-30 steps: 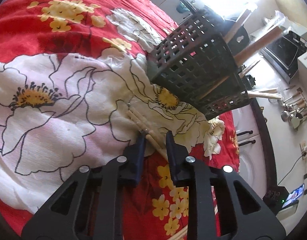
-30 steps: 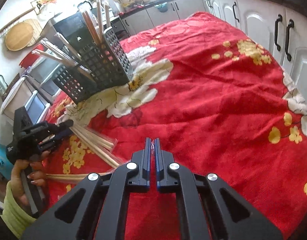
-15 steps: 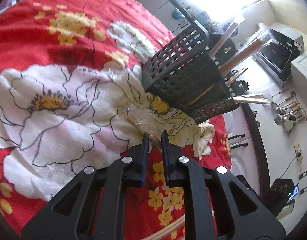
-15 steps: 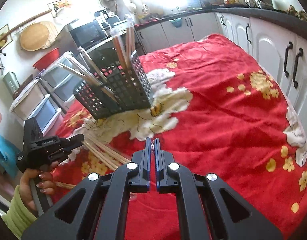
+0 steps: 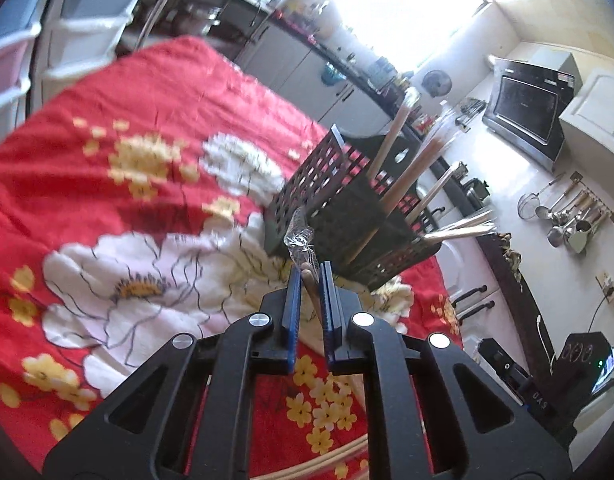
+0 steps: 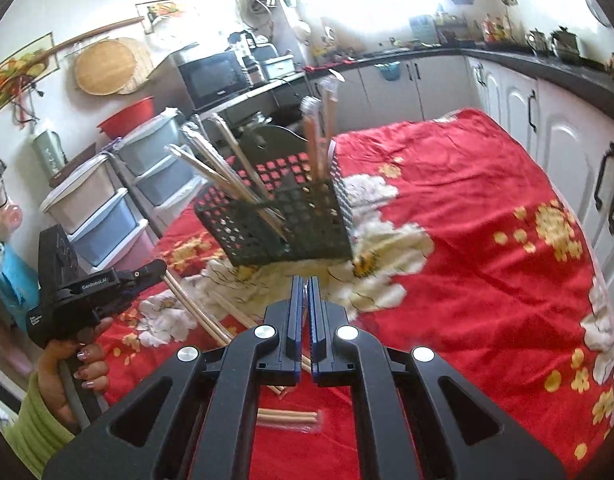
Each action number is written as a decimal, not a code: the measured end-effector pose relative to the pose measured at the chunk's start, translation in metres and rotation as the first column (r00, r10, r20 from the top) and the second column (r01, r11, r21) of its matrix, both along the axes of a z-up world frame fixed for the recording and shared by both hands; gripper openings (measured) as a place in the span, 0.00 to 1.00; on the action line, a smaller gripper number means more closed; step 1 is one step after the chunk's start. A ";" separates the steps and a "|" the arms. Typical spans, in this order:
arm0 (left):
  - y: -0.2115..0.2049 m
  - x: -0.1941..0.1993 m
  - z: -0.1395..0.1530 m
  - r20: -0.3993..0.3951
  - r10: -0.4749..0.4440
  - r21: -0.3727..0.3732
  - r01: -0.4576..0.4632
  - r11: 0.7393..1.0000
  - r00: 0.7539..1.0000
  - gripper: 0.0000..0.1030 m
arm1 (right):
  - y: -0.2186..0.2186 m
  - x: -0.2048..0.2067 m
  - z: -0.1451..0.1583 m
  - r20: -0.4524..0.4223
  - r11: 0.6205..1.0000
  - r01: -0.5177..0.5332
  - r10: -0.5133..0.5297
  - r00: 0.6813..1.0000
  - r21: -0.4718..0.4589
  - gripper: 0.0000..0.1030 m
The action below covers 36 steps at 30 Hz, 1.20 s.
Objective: Organize utensils
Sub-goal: 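Lift the left tool's chopstick toward the caddy while the right tool carries its chopstick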
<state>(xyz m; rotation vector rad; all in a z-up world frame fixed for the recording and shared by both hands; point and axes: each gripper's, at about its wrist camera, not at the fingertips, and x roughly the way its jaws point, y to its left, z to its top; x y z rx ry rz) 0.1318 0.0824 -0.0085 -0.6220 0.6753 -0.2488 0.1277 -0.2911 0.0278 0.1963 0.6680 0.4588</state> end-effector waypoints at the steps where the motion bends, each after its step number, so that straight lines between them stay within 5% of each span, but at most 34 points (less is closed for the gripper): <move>1: 0.000 -0.002 0.004 0.014 0.002 0.008 -0.002 1.000 1.000 0.05 | 0.002 0.000 0.002 0.005 1.000 -0.006 0.006 1.000 0.001 0.03; 21: -0.013 -0.018 0.048 0.142 -0.038 0.054 0.031 0.998 0.989 0.03 | 0.049 -0.015 0.072 0.169 0.980 -0.198 0.190 0.967 0.032 0.02; 36: -0.027 -0.012 0.089 0.234 -0.090 0.108 0.066 0.992 0.968 0.03 | 0.040 -0.013 0.105 0.263 0.987 -0.157 0.142 0.954 0.038 0.02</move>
